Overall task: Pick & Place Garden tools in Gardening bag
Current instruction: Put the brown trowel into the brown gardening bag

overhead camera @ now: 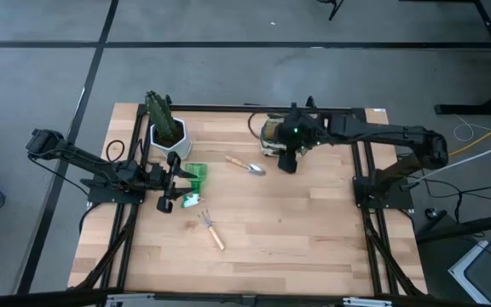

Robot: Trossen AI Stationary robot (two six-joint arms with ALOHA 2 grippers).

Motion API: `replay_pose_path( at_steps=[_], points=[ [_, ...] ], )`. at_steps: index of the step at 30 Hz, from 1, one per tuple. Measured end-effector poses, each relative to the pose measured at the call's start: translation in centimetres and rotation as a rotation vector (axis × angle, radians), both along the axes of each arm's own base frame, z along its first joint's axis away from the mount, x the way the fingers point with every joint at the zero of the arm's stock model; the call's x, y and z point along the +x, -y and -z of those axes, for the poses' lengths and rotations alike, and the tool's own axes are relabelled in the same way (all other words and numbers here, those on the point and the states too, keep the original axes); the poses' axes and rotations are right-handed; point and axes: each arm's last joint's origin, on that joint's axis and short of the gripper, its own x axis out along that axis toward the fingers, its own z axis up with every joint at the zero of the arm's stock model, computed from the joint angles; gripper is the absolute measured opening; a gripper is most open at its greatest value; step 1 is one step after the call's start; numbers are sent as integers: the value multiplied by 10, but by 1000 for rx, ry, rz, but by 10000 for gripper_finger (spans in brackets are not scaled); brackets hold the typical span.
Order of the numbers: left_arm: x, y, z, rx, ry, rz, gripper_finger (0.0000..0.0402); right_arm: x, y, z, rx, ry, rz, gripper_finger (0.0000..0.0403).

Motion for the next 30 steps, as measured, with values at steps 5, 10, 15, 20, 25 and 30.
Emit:
replay_pose_path(
  at_steps=[5, 10, 15, 20, 25, 30],
  points=[
    [0, 0, 0, 0, 1, 0, 182, 4, -34, 0, 45, 8, -56, 183],
    [0, 0, 0, 0, 0, 0, 182, 6, -63, -1, 68, 24, -103, 183],
    [0, 0, 0, 0, 0, 0, 182, 14, -89, 7, 78, 30, -168, 183],
    [0, 0, 0, 0, 0, 0, 182, 25, -109, 21, 77, 6, -224, 183],
    [0, 0, 0, 0, 1, 0, 182, 35, -117, 37, 73, -23, -241, 183],
    [0, 0, 0, 0, 1, 1, 182, 47, -123, 57, 75, -60, -243, 183]
  ],
)
